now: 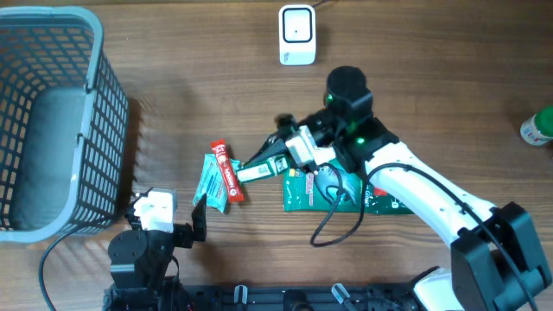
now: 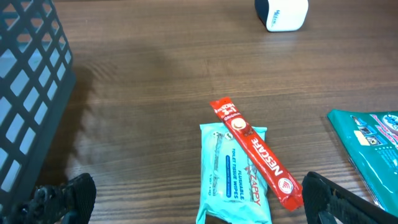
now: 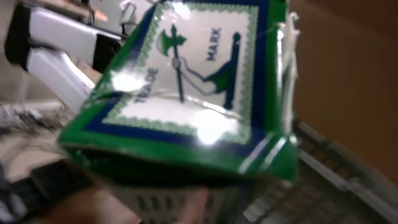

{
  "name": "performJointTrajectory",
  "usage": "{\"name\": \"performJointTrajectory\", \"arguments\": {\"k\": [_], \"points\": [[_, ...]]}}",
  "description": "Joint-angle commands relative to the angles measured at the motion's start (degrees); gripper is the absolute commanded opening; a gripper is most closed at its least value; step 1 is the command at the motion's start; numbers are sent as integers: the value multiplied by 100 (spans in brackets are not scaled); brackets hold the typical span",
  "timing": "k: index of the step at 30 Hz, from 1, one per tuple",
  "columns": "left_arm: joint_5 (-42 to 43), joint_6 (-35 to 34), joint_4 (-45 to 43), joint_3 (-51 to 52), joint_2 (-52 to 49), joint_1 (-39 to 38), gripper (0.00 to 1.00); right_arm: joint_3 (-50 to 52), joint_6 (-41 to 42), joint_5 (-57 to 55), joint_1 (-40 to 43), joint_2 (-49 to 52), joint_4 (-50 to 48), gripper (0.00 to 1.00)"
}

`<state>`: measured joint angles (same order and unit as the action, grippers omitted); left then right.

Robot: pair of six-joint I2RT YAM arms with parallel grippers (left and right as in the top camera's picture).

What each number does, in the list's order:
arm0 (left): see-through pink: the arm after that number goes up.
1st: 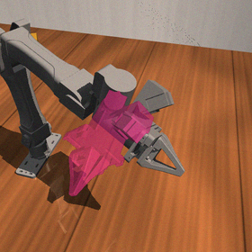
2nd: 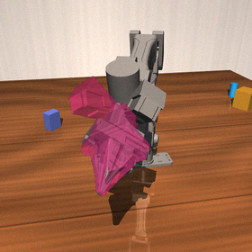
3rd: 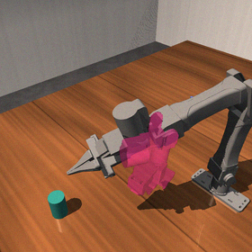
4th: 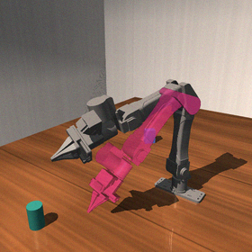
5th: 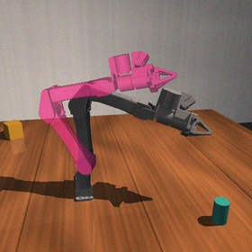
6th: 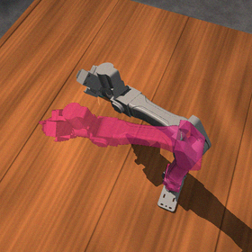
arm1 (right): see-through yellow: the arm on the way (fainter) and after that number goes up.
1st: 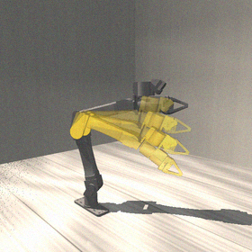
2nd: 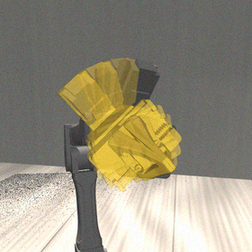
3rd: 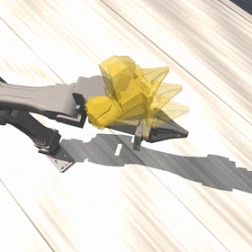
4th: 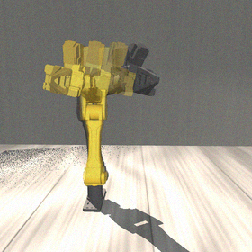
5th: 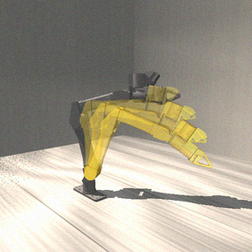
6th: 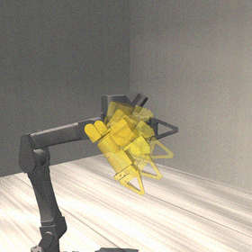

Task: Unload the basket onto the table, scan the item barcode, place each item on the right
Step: 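Lift the box and hold it under the white scanner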

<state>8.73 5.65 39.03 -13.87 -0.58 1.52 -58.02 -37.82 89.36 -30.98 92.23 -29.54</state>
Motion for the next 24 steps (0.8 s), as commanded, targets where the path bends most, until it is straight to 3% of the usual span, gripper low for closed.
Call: {"name": "performJointTrajectory", "arguments": {"k": [1, 7, 8, 10, 12, 14, 19, 24], "points": [[-48, -57, -17, 42, 20, 22, 100, -48, 376, 363, 94, -61, -470, 5], [-48, -55, -17, 42, 20, 22, 100, -48, 562, 358, 103, -61, -433, 4], [-48, -55, -17, 42, 20, 22, 100, -48, 894, 175, 127, -61, -431, 4], [-48, -55, -17, 42, 20, 22, 100, -48, 2352, -811, 181, -61, -374, 4], [-48, -57, -17, 42, 20, 22, 100, -48, 4085, -2664, 264, -61, 313, 4], [-48, -57, -15, 42, 20, 22, 100, -48, 5285, -4282, 328, -61, 1134, 4], [-48, -55, -17, 42, 20, 22, 100, -61, 6671, -6100, 341, 31, 1698, 4], [-48, -57, -15, 42, 20, 20, 100, -859, 7453, -6255, 564, 1034, 1978, 5]]}}
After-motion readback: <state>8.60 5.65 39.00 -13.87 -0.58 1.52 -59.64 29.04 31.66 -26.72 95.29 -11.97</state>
